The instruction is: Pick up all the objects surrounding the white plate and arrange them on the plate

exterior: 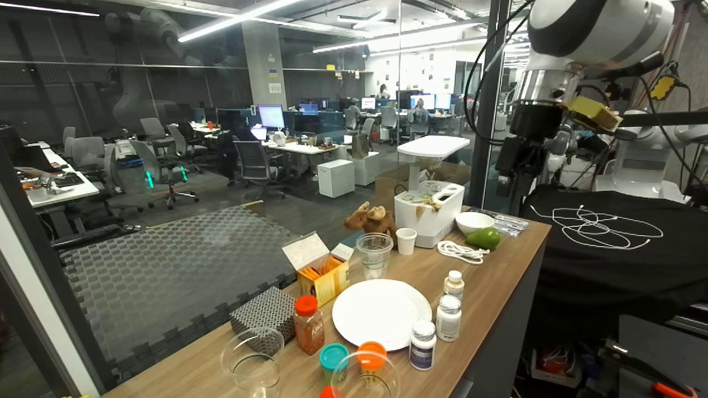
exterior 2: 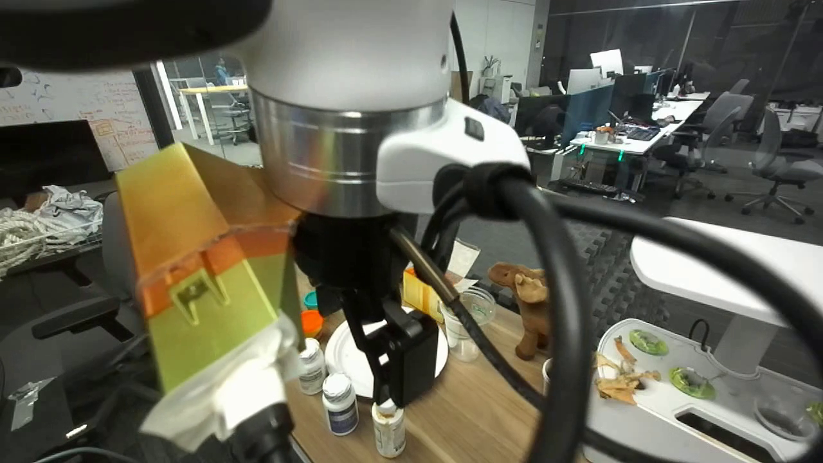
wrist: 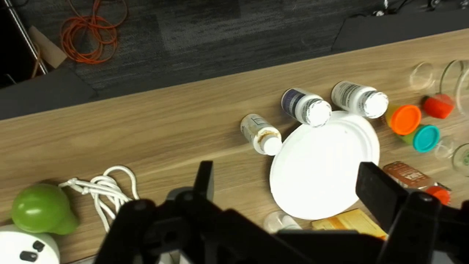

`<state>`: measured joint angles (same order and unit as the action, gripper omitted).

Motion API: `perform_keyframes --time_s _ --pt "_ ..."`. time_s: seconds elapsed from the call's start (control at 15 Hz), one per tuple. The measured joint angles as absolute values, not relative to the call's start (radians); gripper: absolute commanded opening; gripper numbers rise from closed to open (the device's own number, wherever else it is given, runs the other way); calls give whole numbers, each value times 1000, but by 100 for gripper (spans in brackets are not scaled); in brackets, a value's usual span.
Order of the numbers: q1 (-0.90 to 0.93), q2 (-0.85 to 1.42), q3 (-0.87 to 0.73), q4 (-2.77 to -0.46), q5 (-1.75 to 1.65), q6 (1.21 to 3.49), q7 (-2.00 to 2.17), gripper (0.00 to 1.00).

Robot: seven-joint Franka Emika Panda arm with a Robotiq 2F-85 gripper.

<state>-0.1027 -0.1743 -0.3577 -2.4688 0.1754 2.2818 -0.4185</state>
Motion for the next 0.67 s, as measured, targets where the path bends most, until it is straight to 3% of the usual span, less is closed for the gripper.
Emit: perform_keyframes --time_s 0.67 --pt "-108 85 -253 -2400 137 2393 -277 100"
